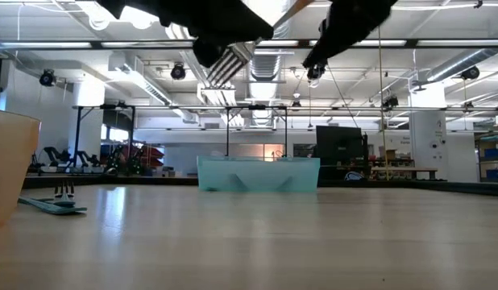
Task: Sort silverware by color (type)
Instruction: Put the orange fork into the transparent bin
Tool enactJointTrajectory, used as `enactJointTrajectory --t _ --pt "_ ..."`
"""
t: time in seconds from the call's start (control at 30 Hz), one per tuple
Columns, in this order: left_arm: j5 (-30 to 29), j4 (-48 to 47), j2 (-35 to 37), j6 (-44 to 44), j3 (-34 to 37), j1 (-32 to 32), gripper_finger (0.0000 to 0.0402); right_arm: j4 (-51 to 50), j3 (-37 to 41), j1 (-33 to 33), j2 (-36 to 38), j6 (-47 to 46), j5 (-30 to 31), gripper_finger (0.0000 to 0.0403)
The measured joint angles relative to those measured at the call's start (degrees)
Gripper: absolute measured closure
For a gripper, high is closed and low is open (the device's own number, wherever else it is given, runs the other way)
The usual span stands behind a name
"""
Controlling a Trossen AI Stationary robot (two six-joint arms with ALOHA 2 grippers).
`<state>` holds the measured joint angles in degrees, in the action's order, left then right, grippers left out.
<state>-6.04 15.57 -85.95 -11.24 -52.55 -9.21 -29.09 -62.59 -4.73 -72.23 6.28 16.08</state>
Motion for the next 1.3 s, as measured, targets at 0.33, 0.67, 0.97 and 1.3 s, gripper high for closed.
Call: enactJointTrajectory --t 0.33,0.67,0.97,1.3 --pt "-16.2 1.7 1.4 -4.0 3.6 -2.2 0.0401 13.1 0.0 0.3 0.0 -13.2 0.0 0.0307" --pt "-22.1 17.3 12.3 -6.1 18.3 -3.2 0.0402 9.3 1.3 5.7 -0.5 -20.3 7.6 0.0307" --pt "-23.8 45.3 7.3 -3.9 29.7 -2.7 0.0401 28.0 4.8 7.5 -8.8 -24.9 -0.7 0.0296" --pt "-29.9 46.2 3.0 1.2 27.4 -2.4 0.0401 36.5 1.0 6.5 -13.0 -20.6 -2.6 0.0231"
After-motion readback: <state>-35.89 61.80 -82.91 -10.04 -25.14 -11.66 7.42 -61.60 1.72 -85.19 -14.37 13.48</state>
